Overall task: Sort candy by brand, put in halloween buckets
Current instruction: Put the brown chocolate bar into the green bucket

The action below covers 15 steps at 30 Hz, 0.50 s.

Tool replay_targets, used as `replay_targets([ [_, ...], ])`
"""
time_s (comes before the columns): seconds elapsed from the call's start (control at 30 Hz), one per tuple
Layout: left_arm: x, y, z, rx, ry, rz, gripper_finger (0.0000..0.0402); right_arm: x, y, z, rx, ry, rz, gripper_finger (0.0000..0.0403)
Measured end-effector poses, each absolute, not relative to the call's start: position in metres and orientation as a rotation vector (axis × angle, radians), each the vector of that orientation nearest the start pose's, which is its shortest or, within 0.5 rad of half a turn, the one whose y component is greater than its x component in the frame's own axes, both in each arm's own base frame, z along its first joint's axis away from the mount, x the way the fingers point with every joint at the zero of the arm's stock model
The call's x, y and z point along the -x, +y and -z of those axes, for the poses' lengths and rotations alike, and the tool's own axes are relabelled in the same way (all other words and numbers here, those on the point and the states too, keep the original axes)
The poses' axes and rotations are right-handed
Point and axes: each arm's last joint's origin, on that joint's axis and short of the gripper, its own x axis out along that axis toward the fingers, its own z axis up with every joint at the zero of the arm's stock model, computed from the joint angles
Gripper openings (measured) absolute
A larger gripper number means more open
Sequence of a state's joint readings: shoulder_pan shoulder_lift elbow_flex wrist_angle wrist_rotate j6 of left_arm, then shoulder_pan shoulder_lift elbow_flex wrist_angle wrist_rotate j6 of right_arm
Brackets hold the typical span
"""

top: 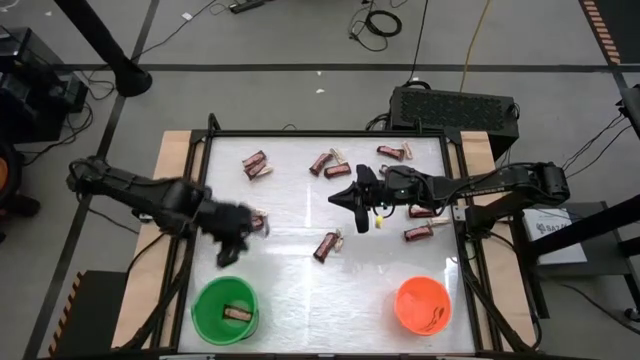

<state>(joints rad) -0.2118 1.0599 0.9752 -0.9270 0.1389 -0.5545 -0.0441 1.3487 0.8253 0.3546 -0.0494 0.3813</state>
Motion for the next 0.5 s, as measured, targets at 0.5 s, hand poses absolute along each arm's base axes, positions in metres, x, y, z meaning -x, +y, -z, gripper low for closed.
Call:
replay_targets([
  [0.5,-0.173,0.129,-0.27,0.719,0.943,-0.807,0.0025,-0.297,-0.012,-0.266,-0.26,0.261,0.025,0.0],
])
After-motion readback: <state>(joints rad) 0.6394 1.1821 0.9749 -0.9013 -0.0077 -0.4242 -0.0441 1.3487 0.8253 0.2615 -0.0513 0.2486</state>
